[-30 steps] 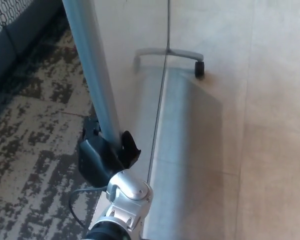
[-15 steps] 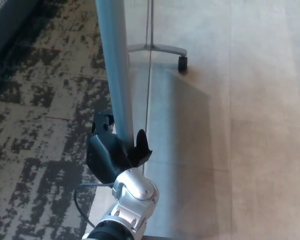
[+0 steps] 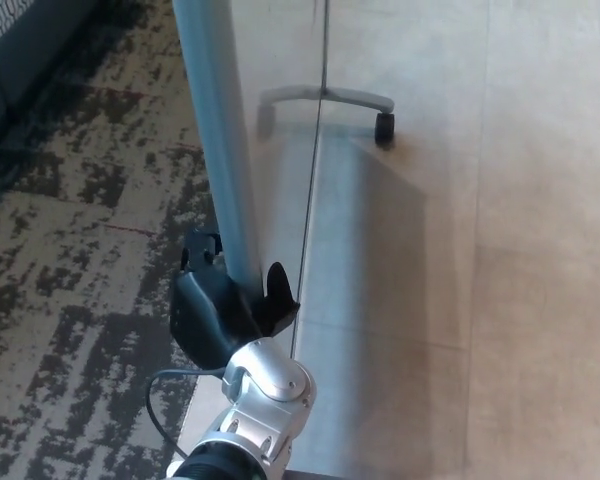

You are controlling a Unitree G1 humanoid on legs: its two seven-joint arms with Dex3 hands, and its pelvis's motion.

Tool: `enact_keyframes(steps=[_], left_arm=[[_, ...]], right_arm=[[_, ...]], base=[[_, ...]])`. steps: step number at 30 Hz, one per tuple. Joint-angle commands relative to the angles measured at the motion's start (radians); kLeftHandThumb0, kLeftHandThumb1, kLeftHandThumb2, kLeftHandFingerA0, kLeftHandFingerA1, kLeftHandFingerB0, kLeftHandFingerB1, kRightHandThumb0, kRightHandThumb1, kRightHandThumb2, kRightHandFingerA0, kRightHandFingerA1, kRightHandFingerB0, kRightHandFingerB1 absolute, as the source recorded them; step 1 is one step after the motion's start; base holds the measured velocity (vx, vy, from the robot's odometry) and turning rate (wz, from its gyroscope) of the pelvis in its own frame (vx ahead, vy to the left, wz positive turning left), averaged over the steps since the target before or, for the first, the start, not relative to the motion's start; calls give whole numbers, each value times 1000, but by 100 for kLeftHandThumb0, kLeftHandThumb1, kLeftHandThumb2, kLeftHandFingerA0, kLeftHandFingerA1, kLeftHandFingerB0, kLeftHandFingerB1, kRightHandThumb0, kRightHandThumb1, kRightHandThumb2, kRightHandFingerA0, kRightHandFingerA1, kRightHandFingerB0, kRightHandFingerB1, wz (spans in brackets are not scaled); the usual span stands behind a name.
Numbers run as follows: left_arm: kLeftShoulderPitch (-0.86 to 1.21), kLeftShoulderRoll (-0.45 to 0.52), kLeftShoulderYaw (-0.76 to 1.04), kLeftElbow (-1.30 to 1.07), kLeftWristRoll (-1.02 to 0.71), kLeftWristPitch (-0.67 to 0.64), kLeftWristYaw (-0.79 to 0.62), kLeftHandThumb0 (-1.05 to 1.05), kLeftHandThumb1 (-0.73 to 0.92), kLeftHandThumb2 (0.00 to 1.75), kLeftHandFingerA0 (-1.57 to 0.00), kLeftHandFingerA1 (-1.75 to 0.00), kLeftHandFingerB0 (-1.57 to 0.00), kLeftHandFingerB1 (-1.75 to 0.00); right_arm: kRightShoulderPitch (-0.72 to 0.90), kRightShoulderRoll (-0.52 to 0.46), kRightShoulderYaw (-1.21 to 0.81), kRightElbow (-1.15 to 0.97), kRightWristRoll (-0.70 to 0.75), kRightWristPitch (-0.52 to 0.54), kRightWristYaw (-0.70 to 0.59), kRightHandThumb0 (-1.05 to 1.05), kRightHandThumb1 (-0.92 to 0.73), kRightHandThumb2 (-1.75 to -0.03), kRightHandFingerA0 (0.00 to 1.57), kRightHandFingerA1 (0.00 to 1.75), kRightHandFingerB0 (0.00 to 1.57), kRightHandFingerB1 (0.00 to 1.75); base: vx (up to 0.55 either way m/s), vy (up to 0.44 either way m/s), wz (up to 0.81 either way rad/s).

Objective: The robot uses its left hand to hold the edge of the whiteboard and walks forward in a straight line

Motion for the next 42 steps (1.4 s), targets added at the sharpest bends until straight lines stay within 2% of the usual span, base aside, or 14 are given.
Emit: enact_keyframes(steps=[1, 5, 7, 13, 14, 17, 18, 20, 21, 23, 30, 31, 41, 42], left_arm=[[-120, -68, -7, -2, 31, -1, -31, -14, 52, 107, -101, -159, -92, -150], [-124, -66, -9, 1, 32, 3, -35, -19, 48, 110, -125, -134, -111, -126], [-122, -68, -13, 1, 36, 6, -29, -15, 53, 106, -102, -160, -92, -150], [-97, -68, -8, -19, 14, -22, -81, -14, 53, 110, -105, -151, -94, -140], [-84, -60, -12, -42, 3, -10, -136, -19, 63, 72, -89, -114, -88, -86], [-76, -57, -13, -56, 0, -2, -163, -19, 63, 72, -89, -114, -88, -86], [-58, -51, -13, -88, -22, 20, -242, -57, 42, 77, -25, -50, -34, -46], [-48, -49, -13, -106, -30, 31, -279, -57, 42, 77, -25, -50, -34, -46], [-37, -43, -18, -128, -37, 48, -322, -74, 51, 56, 0, -13, -5, -28], [-8, 4, -70, -199, -13, 167, -444, -100, 60, 59, 0, 0, 0, 0], [70, 70, -145, -312, 20, 244, -546, -105, 64, 62, 0, 0, 0, 0], [110, 86, -152, -354, 5, 232, -574, -105, 61, 104, 0, -25, 0, -5], [418, 250, -227, -768, 5, 291, -681, -105, 62, 103, 0, -27, 0, -4], [580, 369, -205, -917, 16, 262, -703, -105, 64, 104, 0, -33, 0, -16]], right_arm=[[-7, -9, -6, 14, 6, -13, -6, -44, -55, -57, 39, 57, 41, 35], [-5, -8, -4, 0, 4, -5, -12, -45, -55, -57, 39, 59, 42, 35], [1, -12, -3, -6, 1, -4, -12, -46, -55, -56, 39, 58, 42, 34], [2, -11, 0, 9, -1, -14, -6, -43, -55, -57, 38, 57, 41, 35], [11, -10, 2, -7, -4, -16, -8, -46, -56, -56, 37, 59, 41, 34], [16, -9, 4, -15, -4, -15, -9, -46, -56, -56, 37, 59, 41, 34], [13, -6, 1, -7, -5, -35, -15, -50, -41, -80, 38, 63, 34, 49], [12, -5, 0, -3, -5, -44, -18, -50, -41, -80, 38, 63, 34, 49], [13, -3, -1, -7, -5, -43, -19, -50, -40, -80, 40, 64, 35, 49], [10, -1, -2, -12, -4, -34, -24, -52, -41, -81, 40, 64, 35, 49], [14, -9, 5, -27, -13, -16, -19, -52, -42, -81, 38, 63, 33, 48], [11, -7, 4, -30, -8, -7, -14, -51, -42, -81, 39, 64, 33, 48], [-8, 5, 6, -9, -30, -34, -54, -48, -40, -79, 49, 68, 36, 49], [-7, 2, 9, -24, -30, -7, -52, -45, -53, -56, 52, 67, 43, 35]], base=[[0, 0, 0], [0, 0, 0], [0, 0, 0], [0, 0, 0], [0, 0, 0], [0, 0, 0], [0, 0, 0], [0, 0, 0], [0, 0, 0], [0, 0, 0], [0, 0, 0], [0, 0, 0], [0, 0, 0], [0, 0, 0]])
